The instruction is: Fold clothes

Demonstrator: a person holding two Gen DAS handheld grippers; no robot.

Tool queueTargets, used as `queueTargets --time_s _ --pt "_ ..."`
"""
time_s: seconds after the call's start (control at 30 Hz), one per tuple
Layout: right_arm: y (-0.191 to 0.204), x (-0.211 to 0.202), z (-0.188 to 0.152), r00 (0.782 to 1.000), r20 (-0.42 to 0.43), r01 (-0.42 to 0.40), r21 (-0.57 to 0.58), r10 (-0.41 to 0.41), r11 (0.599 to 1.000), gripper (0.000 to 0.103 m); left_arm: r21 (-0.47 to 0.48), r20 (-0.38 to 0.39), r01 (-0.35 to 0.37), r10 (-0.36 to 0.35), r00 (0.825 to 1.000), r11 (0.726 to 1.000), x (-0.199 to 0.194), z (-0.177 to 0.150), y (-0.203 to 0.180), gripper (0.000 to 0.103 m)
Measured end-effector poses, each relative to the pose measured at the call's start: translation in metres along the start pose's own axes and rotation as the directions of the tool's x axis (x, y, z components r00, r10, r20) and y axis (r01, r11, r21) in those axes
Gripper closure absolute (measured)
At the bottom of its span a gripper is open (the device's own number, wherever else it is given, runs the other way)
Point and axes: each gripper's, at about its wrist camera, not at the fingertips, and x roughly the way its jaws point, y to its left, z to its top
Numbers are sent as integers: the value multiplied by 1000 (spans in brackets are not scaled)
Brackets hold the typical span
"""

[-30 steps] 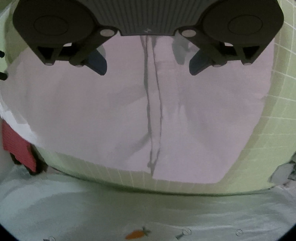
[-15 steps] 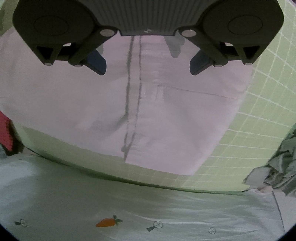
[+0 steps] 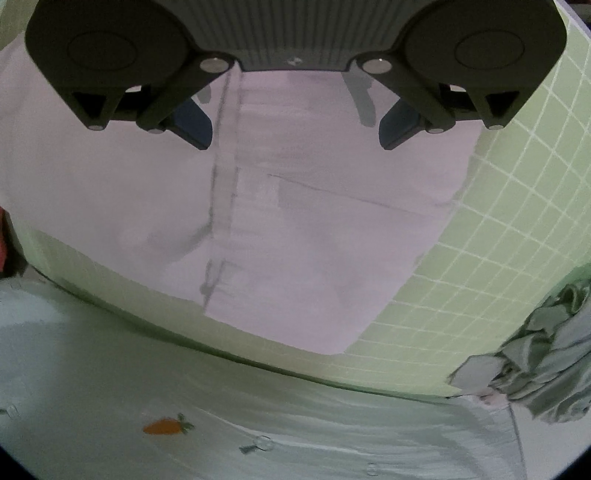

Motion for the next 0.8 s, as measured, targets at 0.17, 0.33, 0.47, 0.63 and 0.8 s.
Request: queueTargets --time_s 0.17,0.33,0.47,0.63,0.8 --pt "54 -41 3 992 124 15 -180 7 984 80 -8 16 -5 5 1000 1000 -9 2 28 6" --pt "129 -75 -15 974 215 19 -380 68 925 80 14 30 -4 4 1000 1000 -19 9 61 6" --pt "191 -92 -52 967 210 -24 -493 146 870 81 23 39 -7 7 999 1000 -24 18 92 6" --pt "255 -71 -141 987 70 -76 -591 145 803 81 31 50 0 -1 999 1000 -27 30 129 6" --pt "282 -29 -207 995 -98 -75 -643 15 762 71 58 60 4 -8 998 998 -26 41 156 6"
